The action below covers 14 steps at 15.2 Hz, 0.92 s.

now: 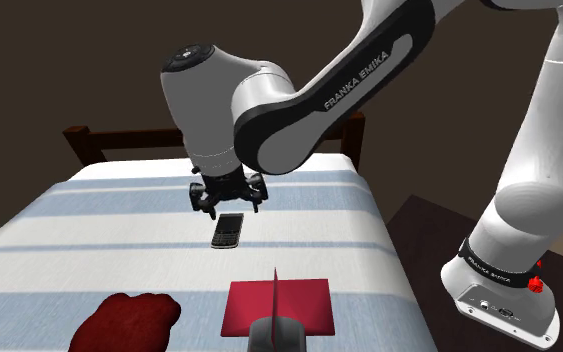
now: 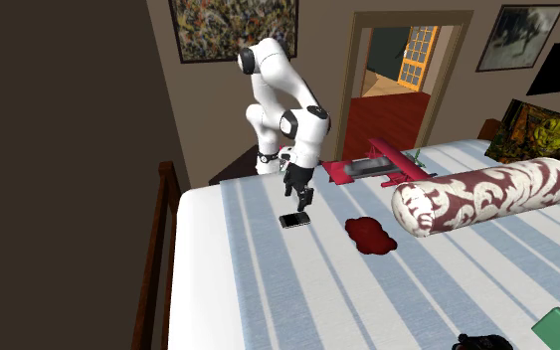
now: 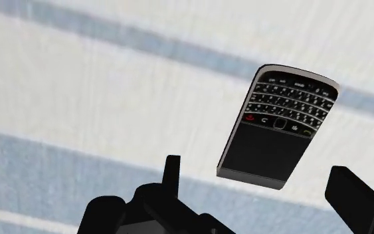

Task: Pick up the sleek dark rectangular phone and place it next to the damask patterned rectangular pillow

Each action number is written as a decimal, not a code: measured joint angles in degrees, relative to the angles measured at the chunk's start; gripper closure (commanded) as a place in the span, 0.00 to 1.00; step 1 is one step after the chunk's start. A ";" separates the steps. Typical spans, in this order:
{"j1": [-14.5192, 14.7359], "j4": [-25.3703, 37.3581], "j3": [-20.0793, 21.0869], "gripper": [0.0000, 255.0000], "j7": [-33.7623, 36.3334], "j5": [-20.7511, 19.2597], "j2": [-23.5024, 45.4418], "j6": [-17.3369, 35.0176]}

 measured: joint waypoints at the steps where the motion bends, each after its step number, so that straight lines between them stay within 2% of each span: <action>1: 1.40 2.07 -0.66 0.00 2.97 -2.93 3.27 -0.66; 4: 4.24 4.92 -2.23 0.00 7.48 -7.16 8.13 -1.27; 10: 5.20 4.08 -4.09 0.00 9.69 -10.55 11.22 1.42; 14: 5.48 4.08 -4.36 0.00 10.11 -11.08 11.75 1.73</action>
